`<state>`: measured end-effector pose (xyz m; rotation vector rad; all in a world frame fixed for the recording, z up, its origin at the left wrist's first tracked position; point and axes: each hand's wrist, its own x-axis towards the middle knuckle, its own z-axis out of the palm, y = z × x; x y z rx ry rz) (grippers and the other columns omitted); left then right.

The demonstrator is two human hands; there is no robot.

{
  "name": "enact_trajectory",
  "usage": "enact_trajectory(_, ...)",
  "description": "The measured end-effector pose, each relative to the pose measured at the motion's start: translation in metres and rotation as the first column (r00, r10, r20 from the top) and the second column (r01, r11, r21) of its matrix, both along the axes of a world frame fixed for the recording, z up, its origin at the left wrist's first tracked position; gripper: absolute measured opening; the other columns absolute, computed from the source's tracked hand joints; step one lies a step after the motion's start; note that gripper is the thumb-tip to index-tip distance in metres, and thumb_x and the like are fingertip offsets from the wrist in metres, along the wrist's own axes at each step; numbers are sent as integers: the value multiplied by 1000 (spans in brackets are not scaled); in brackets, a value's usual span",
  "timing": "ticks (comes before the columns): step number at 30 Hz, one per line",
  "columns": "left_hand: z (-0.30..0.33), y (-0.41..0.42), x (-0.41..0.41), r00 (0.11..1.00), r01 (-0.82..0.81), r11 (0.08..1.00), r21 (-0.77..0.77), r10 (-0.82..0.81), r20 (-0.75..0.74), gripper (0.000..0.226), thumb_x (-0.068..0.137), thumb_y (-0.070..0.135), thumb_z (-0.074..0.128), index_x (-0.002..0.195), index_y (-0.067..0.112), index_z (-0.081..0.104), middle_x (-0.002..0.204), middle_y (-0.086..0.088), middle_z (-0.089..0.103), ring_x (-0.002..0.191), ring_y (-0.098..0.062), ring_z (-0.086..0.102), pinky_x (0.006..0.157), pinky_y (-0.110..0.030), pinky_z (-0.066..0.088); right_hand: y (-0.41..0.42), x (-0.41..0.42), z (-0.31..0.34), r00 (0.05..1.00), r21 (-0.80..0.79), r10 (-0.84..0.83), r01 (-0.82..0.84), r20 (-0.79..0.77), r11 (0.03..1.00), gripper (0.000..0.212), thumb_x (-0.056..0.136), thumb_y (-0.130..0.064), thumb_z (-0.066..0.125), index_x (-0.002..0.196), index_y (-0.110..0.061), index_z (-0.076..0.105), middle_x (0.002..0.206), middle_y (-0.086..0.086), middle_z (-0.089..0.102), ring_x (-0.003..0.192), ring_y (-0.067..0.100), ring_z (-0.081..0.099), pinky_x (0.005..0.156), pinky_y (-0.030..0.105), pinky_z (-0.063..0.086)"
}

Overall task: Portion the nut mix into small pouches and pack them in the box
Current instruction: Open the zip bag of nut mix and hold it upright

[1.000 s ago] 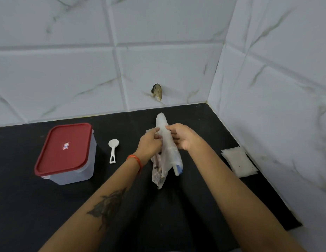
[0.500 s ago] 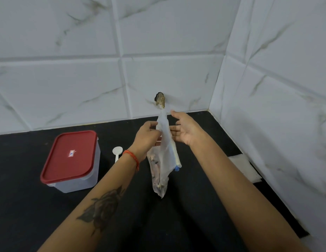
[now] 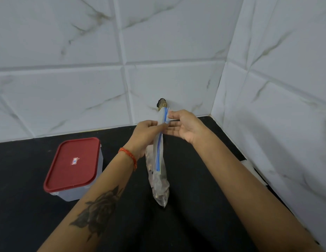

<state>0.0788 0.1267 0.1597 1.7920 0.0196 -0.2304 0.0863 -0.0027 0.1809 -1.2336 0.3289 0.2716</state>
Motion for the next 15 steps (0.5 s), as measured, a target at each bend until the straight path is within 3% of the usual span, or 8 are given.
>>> enact_trajectory(4, 6, 7, 4, 1000, 8, 999, 37, -7, -15, 18, 84, 15, 68, 97, 3, 67, 86, -8, 64, 81, -18, 61, 69, -24, 51, -1, 4, -3, 1000, -46, -14, 13, -28, 999, 18, 98, -7, 45, 108, 2, 55, 85, 18, 64, 71, 25, 66, 59, 32, 59)
enact_trajectory(7, 9, 9, 5, 1000, 3, 1000, -5, -4, -17, 11, 86, 6, 62, 95, 5, 67, 85, -9, 66, 79, -17, 62, 70, -25, 52, 1, 7, -9, 999, -201, 29, -35, -33, 979, 13, 93, -14, 57, 91, -2, 62, 78, 9, 62, 65, 17, 63, 53, 24, 57)
enact_trajectory(10, 9, 7, 6, 1000, 1, 1000, 8, -1, -20, 13, 88, 5, 57, 98, 2, 64, 90, -11, 64, 80, -18, 61, 69, -26, 52, 4, 10, -9, 999, -347, 47, -44, -1, 937, 15, 89, -17, 63, 98, -6, 64, 77, 4, 64, 67, 14, 62, 59, 23, 55)
enact_trajectory(13, 6, 5, 8, 998, -58, 998, 27, 58, -5, 9, 89, 9, 56, 96, 6, 60, 92, -11, 61, 78, -18, 58, 65, -25, 50, 1, 14, -4, 999, -325, 35, -22, 35, 945, 5, 88, -4, 57, 85, -4, 61, 70, 6, 62, 61, 15, 61, 57, 24, 55)
enact_trajectory(15, 4, 4, 13, 992, -112, 991, 80, 106, 66, 18, 89, 11, 56, 106, 12, 54, 91, -3, 59, 70, -11, 57, 60, -21, 47, -1, 15, -1, 997, -343, 50, -28, 54, 939, 10, 87, 1, 53, 81, -3, 60, 68, 6, 60, 57, 15, 60, 52, 22, 54)
